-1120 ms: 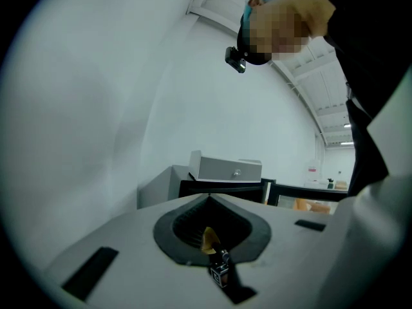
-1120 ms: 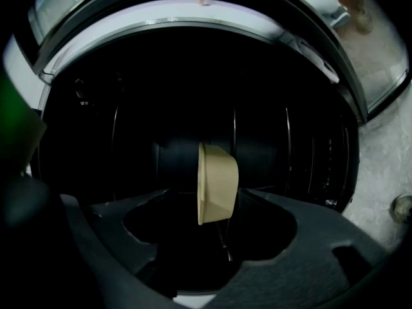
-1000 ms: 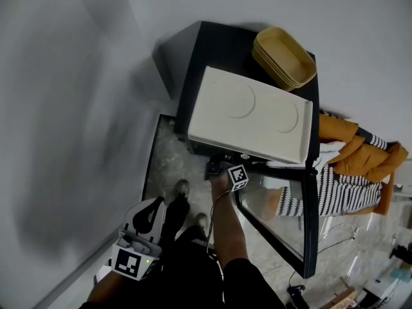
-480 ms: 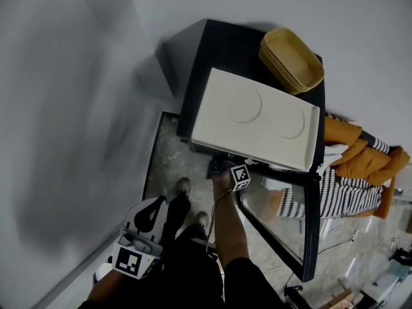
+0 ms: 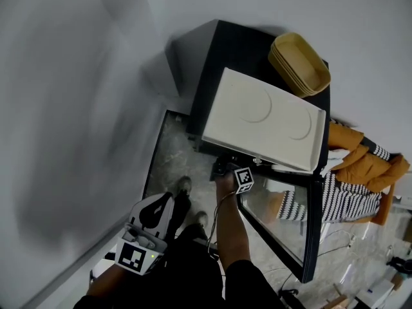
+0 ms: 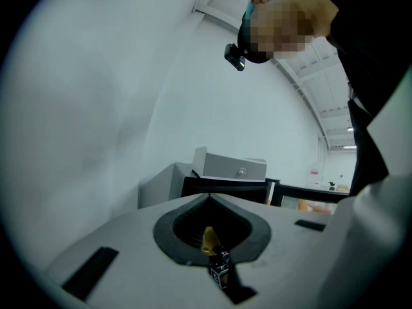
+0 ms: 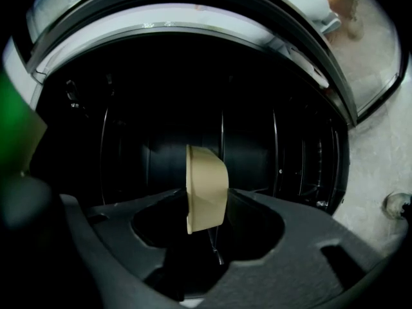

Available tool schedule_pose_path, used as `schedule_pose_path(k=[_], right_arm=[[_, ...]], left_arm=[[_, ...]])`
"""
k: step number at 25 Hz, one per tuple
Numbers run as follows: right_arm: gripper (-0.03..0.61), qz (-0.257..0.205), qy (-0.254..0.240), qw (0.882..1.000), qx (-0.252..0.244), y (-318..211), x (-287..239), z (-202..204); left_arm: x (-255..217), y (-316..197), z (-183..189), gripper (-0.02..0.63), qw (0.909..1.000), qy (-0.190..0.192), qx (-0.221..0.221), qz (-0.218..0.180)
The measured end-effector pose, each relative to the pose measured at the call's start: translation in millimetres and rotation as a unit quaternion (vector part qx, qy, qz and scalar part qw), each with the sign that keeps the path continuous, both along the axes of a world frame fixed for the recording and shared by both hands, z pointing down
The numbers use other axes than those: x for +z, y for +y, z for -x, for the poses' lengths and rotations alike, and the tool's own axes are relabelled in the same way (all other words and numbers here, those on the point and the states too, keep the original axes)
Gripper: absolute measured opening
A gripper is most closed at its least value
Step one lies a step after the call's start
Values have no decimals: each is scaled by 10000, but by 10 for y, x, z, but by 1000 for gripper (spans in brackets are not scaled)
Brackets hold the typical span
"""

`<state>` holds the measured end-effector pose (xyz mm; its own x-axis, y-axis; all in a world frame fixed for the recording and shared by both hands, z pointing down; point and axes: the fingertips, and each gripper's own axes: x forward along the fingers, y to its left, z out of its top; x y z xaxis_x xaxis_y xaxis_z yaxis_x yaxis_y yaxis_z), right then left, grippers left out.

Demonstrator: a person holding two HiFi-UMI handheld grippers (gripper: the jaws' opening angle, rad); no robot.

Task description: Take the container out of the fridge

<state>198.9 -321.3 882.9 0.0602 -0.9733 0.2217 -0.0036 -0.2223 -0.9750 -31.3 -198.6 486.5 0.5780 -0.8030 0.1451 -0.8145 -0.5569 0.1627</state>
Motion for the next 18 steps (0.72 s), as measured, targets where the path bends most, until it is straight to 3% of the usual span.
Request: schedule_pose_path(k=[3, 7, 18], right_arm=[[179, 61, 10, 10000, -22, 49, -25, 5], [178, 104, 12, 9999, -30, 97, -31, -18], [170, 198, -112, 9997, -27, 278, -41, -2]], left_arm=[[-57, -22, -24, 3, 9999, 74, -9, -75], [110, 81, -52, 3, 9995, -55, 133, 287], [112, 112, -150, 3, 9994, 35, 182, 300]])
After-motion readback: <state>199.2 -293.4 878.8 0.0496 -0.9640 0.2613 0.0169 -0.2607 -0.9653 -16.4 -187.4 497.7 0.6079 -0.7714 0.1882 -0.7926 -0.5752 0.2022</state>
